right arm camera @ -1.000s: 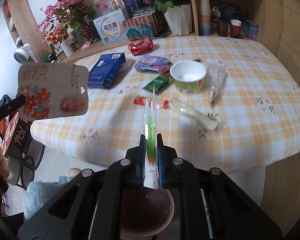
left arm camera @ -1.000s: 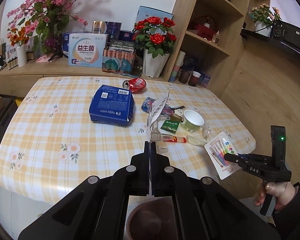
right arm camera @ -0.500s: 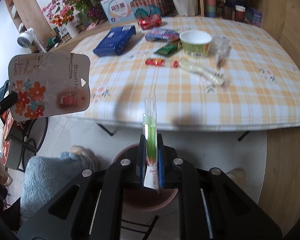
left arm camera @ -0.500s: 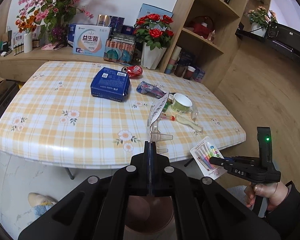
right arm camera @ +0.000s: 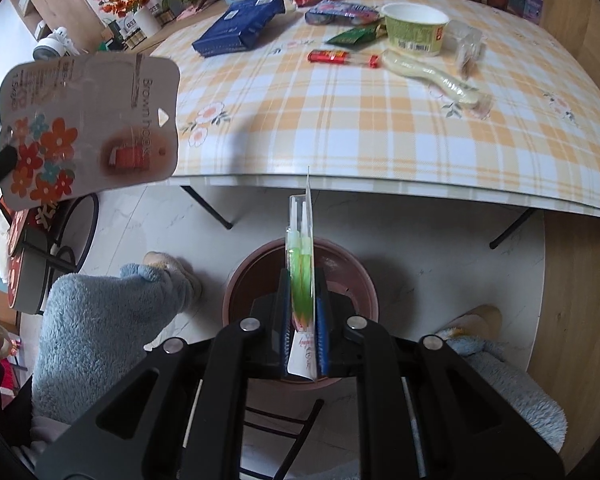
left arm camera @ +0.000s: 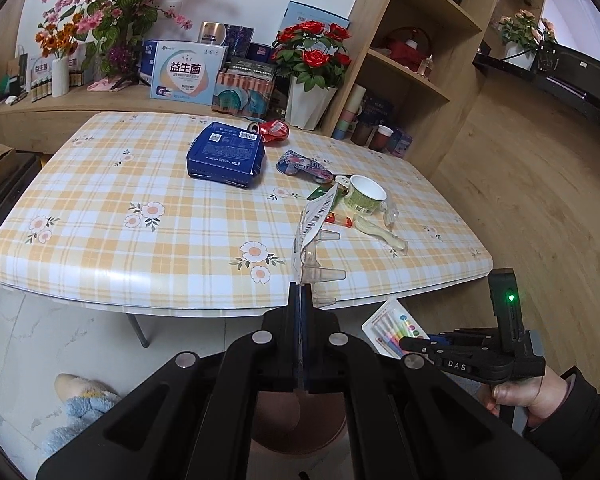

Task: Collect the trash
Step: 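Open both tools over the brown bin, dropping the receipt and strip, then move the right tool to the white paper bowl and grip its rim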

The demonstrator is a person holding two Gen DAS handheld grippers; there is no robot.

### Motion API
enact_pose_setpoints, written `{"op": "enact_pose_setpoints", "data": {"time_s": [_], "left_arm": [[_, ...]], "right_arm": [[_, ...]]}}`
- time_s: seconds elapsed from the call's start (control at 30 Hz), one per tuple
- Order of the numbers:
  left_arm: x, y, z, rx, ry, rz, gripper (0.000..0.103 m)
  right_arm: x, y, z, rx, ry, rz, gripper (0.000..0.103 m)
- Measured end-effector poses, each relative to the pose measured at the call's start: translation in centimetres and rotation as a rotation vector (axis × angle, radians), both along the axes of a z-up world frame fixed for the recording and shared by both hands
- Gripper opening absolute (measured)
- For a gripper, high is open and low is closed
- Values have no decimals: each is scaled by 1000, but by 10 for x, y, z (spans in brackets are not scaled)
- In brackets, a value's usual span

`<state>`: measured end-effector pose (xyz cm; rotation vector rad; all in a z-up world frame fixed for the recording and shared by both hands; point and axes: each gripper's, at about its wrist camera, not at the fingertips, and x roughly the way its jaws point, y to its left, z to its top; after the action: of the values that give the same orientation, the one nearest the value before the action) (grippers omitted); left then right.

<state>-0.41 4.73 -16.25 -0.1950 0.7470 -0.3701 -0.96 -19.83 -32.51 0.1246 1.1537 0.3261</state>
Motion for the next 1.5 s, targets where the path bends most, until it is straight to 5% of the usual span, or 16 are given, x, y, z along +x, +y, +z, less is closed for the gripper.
{"op": "enact_pose_setpoints", "data": {"time_s": [0.27,0.33,0.43,0.9,1.43,1.47,1.5], "left_arm": [[0,-3,-1,10,9,-15,1],[-1,-6,-2,23,16,-29,1],[0,-10,-3,54,29,-47,1],[3,-31,-18,50,119,-176,1],[9,-62,-44,90,224,-285,2],[9,-64,-45,81,223,-292,5],[10,-65,-45,74,222,-296,26]], "right_arm": [[0,7,2,17,-14,7,50],[0,4,13,24,-60,-6,77],[1,0,34,0,-153,-29,97],[9,-46,103,-44,-348,-179,97],[5,-61,116,-76,-388,-232,97],[5,-61,116,-75,-387,-233,97],[5,-62,115,-75,-387,-234,97]]}}
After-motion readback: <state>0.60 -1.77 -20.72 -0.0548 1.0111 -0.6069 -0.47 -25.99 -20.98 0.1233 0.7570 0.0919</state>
